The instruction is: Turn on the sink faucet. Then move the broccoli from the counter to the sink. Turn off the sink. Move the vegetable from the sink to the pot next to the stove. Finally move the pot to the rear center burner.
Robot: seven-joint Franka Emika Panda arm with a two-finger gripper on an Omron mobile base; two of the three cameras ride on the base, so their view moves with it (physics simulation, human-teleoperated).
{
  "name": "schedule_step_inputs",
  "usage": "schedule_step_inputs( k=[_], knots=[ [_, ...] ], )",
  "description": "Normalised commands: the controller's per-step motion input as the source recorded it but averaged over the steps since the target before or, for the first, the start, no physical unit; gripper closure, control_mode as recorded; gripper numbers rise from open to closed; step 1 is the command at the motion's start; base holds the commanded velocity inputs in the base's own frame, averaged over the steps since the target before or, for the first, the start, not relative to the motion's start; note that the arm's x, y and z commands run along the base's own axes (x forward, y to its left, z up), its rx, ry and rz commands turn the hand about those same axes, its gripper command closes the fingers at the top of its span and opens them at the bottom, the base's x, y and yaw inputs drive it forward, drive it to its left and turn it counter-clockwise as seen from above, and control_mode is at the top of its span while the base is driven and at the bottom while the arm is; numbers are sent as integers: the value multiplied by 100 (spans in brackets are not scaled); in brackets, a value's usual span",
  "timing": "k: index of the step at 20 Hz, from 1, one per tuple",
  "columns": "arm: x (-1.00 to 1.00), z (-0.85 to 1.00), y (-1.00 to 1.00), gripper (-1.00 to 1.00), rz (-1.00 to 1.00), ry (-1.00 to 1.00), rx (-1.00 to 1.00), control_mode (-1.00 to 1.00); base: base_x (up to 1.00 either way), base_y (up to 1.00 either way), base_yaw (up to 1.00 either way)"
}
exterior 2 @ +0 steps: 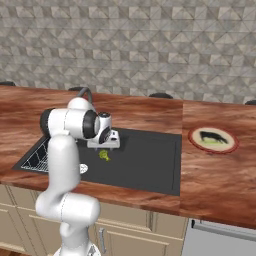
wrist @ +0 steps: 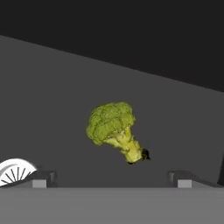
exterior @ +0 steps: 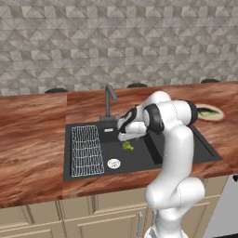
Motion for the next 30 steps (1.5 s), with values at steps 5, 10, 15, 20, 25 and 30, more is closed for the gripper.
schedule_step_inputs(
  k=[5,10,15,20,25,30],
  knots=[
    [13,-32,13,-100,0,0,-1,-100,0,0,0],
    [14,-32,14,-100,0,0,-2,-100,0,0,0],
    [18,-27,6,-100,0,0,-1,-100,0,0,0],
    [24,-21,2,-100,0,0,-1,-100,0,0,0],
    [14,-19,5,-100,0,0,-2,-100,0,0,0],
    [0,-21,5,-100,0,0,0,-100,0,0,0]
  ],
)
